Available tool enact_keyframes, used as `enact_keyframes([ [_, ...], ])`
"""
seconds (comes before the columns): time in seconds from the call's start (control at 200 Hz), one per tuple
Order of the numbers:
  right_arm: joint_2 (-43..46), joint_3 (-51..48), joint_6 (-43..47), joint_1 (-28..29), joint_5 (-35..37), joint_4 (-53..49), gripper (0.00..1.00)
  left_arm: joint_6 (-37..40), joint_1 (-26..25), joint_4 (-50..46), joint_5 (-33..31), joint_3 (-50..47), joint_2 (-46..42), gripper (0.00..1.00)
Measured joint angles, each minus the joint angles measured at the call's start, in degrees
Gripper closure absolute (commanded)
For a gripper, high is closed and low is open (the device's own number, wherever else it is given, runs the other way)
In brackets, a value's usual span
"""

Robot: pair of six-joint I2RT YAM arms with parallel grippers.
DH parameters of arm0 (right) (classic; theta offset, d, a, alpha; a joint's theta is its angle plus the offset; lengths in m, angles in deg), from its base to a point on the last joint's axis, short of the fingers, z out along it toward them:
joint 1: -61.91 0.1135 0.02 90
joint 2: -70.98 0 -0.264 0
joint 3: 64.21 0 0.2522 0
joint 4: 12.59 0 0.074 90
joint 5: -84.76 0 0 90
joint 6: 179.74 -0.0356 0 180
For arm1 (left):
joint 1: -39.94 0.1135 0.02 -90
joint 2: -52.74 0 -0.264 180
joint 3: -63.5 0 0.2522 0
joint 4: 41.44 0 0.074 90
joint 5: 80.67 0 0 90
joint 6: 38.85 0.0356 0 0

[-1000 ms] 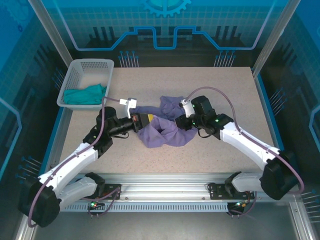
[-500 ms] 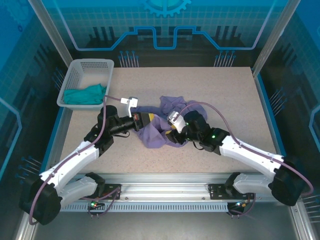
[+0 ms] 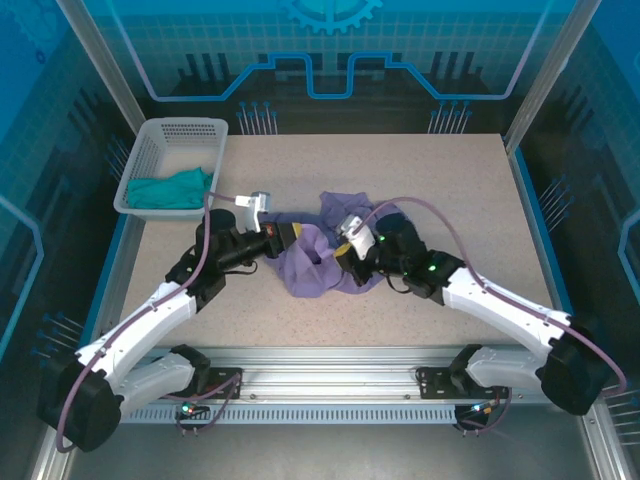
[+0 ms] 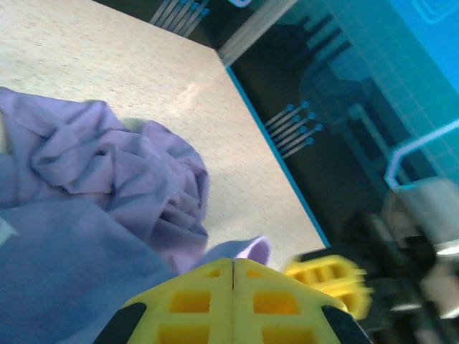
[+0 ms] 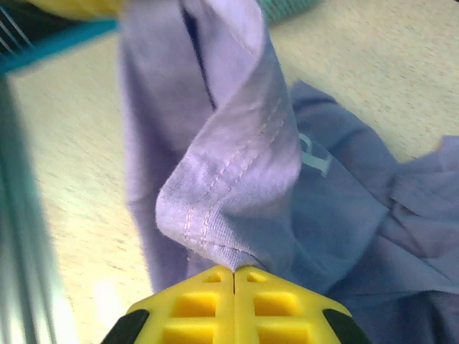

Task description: Fold the inside-out t-shirt

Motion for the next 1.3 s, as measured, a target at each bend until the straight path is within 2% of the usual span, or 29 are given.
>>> enact_keyframes([
  [0.16,0.79,0.20,-8.35,-7.06,-13.70,3.48,1.00,1.88,0.00,-4.26,-7.61,2.93,2.93,1.00],
  [0.31,-1.79,0.20,-15.67,-7.85,-20.44,9.25,1.00,4.83,0.00,-9.55,-12.55,4.57,5.68,0.89],
  [0.485,-6.64,-0.11,-23.39,-7.82,-23.15,18.27,1.00,7.65,0.00,-16.98,-17.00,4.81,6.43,0.72],
  [0.575,-8.90,-0.44,-26.64,-7.65,-23.08,22.16,1.00,9.16,-0.02,-20.90,-18.84,4.81,6.27,0.60],
  [0.73,-11.30,-0.66,-30.16,-6.67,-21.99,26.53,1.00,9.42,-1.51,-26.32,-21.20,4.79,3.87,0.46],
  [0.83,-12.66,-0.66,-31.63,-6.56,-21.38,28.52,1.00,10.27,-5.42,-28.83,-24.15,4.79,1.77,0.45],
  [0.97,-13.64,-0.66,-32.37,-6.56,-21.27,28.70,1.00,12.46,-10.47,-29.38,-25.75,4.74,1.90,0.52],
  [1.246,-13.31,-0.66,-32.33,-6.80,-20.55,27.30,1.00,15.04,-10.73,-29.00,-27.26,5.99,13.38,0.50],
  [1.301,-12.79,-0.70,-32.17,-6.99,-20.24,26.84,1.00,15.02,-10.73,-29.00,-27.23,6.71,15.82,0.54],
])
